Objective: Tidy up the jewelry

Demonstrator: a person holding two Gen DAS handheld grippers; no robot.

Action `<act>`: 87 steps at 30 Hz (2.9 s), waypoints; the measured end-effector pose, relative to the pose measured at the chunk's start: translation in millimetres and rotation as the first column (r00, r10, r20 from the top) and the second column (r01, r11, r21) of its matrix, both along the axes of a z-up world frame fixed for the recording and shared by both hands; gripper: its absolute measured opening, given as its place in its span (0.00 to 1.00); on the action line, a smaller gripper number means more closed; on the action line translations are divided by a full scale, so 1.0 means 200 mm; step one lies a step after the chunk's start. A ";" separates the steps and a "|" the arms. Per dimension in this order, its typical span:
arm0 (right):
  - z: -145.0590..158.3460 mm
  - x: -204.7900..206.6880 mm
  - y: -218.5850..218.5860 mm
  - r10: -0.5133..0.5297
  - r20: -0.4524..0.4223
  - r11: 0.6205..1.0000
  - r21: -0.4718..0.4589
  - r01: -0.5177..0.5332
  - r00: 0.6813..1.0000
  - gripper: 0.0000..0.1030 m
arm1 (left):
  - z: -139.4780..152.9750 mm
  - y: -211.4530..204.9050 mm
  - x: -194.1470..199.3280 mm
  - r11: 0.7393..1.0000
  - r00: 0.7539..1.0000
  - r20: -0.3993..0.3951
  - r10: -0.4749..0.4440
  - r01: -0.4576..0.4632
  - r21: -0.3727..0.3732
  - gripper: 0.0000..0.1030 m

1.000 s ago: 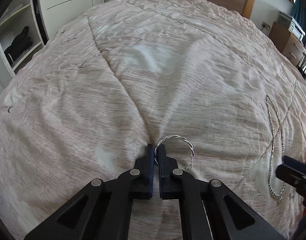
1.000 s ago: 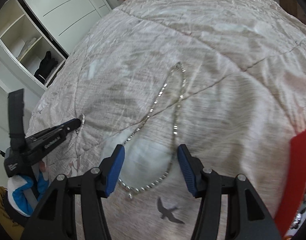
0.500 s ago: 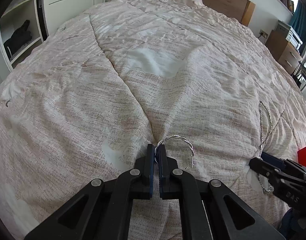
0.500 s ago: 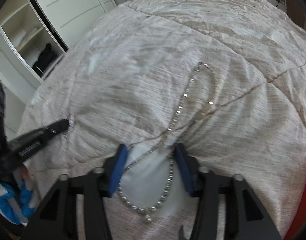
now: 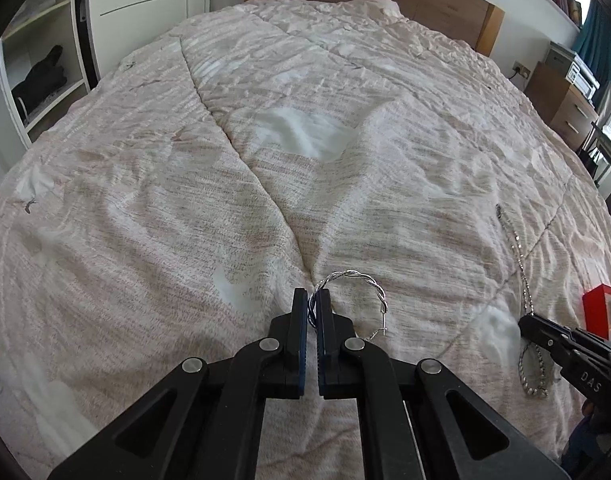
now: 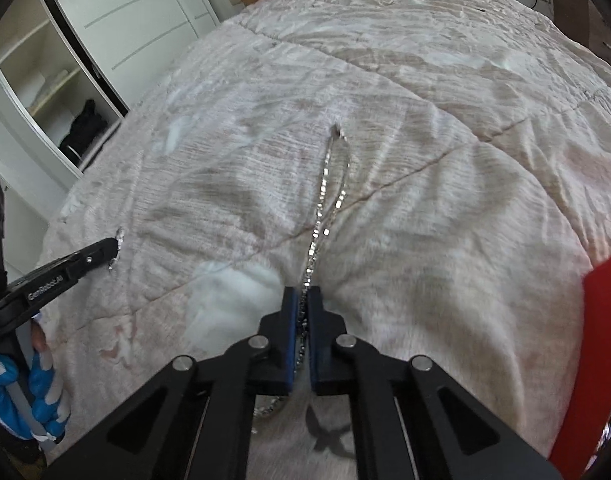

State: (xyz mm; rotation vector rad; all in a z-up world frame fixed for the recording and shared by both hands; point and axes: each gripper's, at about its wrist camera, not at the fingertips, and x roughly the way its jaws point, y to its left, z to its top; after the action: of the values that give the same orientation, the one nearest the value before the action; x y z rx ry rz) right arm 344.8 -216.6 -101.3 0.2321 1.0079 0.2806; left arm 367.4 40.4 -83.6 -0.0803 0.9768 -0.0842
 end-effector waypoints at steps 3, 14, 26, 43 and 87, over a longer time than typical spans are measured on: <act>0.05 -0.05 -0.01 -0.001 0.021 1.000 0.023 0.001 1.000 0.04 | 0.05 -0.02 -0.03 1.000 1.000 0.011 -0.008 0.008 0.003 0.04; 0.31 -0.22 -0.02 0.007 0.094 0.998 0.069 -0.013 0.996 0.04 | 0.25 -0.08 -0.18 0.999 0.998 0.050 -0.024 0.023 0.023 0.04; 0.60 -0.45 -0.08 -0.014 0.166 0.996 0.084 -0.001 0.986 0.02 | 0.47 -0.18 -0.40 0.998 0.994 0.099 -0.050 0.046 0.048 0.04; 0.46 -0.67 -0.20 -0.025 0.074 0.999 0.034 0.022 0.997 0.06 | 0.56 -0.33 -0.58 0.995 0.988 0.118 -0.096 0.090 0.048 0.04; 0.19 -0.50 -0.16 0.051 -0.005 0.999 -0.009 -0.051 0.999 0.02 | 0.38 -0.42 -0.56 0.993 0.997 0.024 -0.071 0.069 0.099 0.04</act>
State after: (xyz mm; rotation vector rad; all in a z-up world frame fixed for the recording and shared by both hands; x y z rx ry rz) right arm 244.6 -248.3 -63.4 0.1992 1.0203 0.3216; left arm 256.2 -42.7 -7.1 0.0453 0.9552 -0.1014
